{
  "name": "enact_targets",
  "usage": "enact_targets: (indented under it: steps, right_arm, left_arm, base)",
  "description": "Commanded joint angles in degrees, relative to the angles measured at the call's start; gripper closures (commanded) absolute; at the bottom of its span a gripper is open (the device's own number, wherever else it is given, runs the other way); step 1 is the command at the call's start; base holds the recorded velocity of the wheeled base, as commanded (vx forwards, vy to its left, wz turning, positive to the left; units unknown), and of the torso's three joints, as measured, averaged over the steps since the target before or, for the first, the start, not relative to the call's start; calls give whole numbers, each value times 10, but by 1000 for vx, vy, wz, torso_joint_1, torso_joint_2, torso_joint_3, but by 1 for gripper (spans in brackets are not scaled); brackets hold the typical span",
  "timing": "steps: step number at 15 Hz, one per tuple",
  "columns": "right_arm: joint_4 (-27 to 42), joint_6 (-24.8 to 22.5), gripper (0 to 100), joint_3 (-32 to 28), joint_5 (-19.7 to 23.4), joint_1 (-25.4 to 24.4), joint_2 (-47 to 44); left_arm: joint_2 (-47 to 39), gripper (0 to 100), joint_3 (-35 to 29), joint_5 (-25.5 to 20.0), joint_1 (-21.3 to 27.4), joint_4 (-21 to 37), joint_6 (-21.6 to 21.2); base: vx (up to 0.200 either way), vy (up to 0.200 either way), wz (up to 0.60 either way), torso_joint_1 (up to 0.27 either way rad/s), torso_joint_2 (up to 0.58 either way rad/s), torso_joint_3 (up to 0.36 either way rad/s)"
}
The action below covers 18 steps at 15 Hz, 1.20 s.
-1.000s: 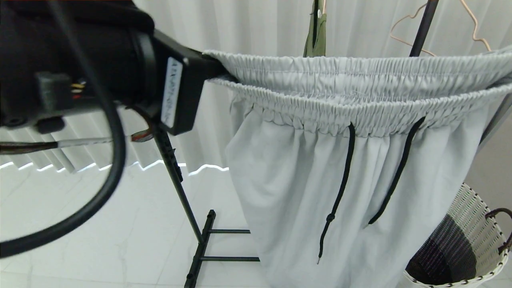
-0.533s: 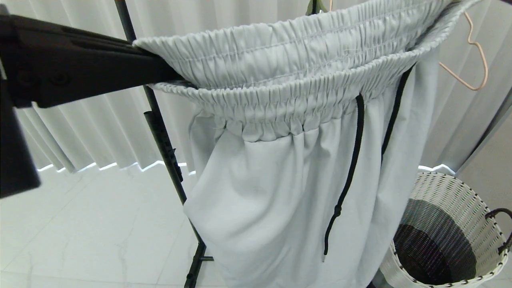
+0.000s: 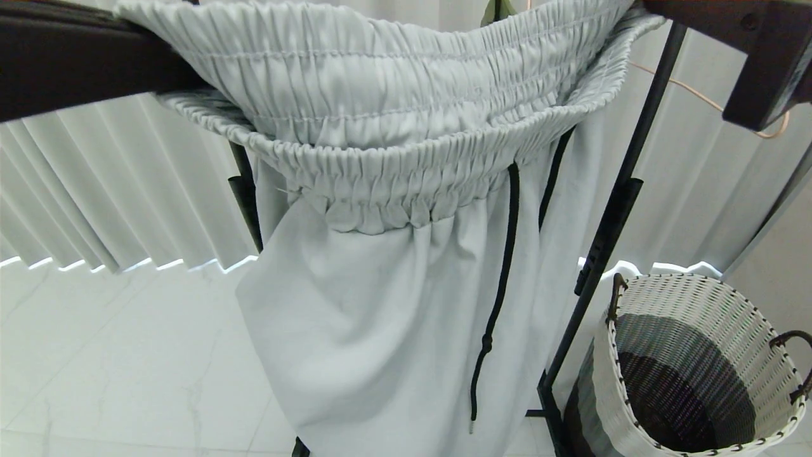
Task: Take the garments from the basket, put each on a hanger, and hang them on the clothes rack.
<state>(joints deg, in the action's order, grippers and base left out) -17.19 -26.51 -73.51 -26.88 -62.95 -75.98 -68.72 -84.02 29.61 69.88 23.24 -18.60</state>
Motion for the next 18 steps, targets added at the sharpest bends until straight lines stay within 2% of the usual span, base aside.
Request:
enact_targets:
  steps: [1,3,5,8,18]
  right_arm:
    - [2,-1,100,1,-1,11,11]
    - [13,-2,100,5,-2,40,40]
    - [52,-2,100,8,-1,58,75]
    - [83,-3,100,77,-1,60,130]
    - [84,-5,100,58,-1,51,121]
  left_arm:
    - [-12,100,-7,9,-4,-8,0]
    - [-42,100,-35,15,-35,-56,-2]
    - [-63,100,-40,19,-62,-102,-3]
    - [-65,100,-14,37,-89,-107,-5]
    - [-69,100,-18,44,-89,-107,-30]
  base:
    - [0,0,0,0,0,0]
    - [0,0,0,0,0,0]
    - [0,0,0,0,0,0]
    - [0,0,0,0,0,0]
    - [0,0,0,0,0,0]
